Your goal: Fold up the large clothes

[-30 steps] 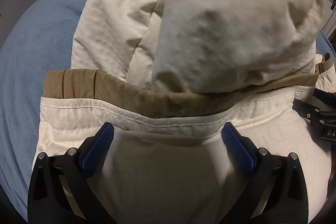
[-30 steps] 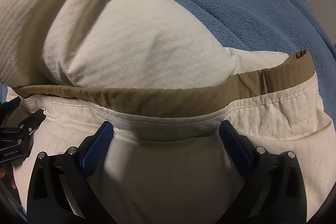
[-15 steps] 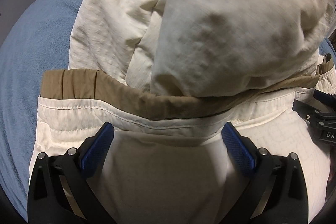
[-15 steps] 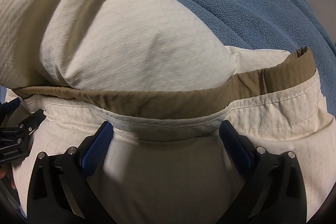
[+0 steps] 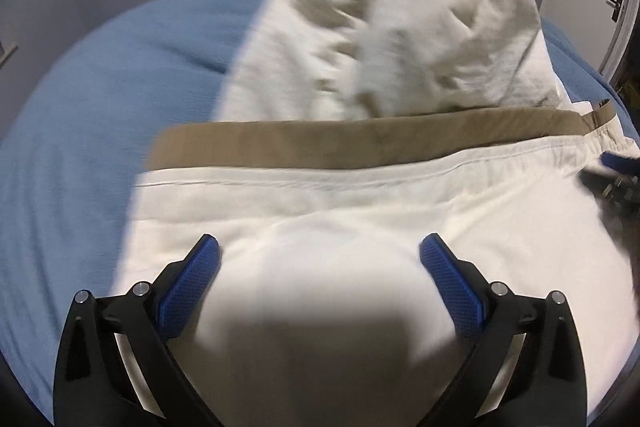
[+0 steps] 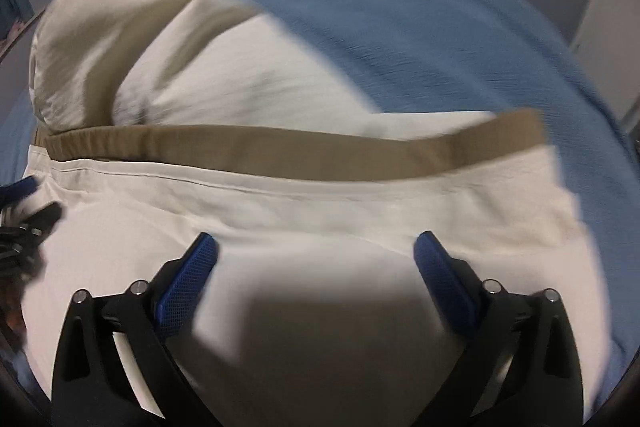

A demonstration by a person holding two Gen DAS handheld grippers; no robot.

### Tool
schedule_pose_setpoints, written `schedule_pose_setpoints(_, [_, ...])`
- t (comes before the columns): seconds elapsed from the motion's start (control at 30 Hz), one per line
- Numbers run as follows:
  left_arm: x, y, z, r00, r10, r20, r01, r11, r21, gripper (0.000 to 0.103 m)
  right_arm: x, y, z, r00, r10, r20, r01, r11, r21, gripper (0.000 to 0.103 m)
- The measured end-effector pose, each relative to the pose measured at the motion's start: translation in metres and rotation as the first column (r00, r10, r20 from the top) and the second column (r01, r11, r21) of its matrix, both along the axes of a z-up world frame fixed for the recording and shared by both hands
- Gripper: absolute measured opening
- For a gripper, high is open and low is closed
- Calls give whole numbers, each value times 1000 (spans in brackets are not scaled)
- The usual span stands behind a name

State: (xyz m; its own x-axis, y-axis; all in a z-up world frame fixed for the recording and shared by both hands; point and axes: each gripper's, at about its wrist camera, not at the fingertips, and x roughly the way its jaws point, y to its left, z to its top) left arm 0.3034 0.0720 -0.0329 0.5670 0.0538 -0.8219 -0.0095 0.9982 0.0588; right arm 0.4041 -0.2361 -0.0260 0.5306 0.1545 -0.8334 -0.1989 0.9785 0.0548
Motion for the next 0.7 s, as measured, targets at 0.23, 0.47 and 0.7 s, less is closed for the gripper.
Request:
schedule_pose_setpoints(0.23, [-2, 54, -19, 992, 113, -61, -117, 991, -69, 98, 0, -47, -14, 998, -66, 5, 66, 998, -11, 92])
schedule_pose_setpoints(0.47, [18, 55, -32, 989, 123, -76, -125, 992, -23, 98, 9, -44, -29, 996, -89, 7, 89, 996, -17, 95])
schedule_pose_setpoints(0.7, [-42, 19, 18, 998, 39, 42, -40, 999, 23, 97, -90, -22, 25, 975, 28, 223, -39, 998, 46, 95])
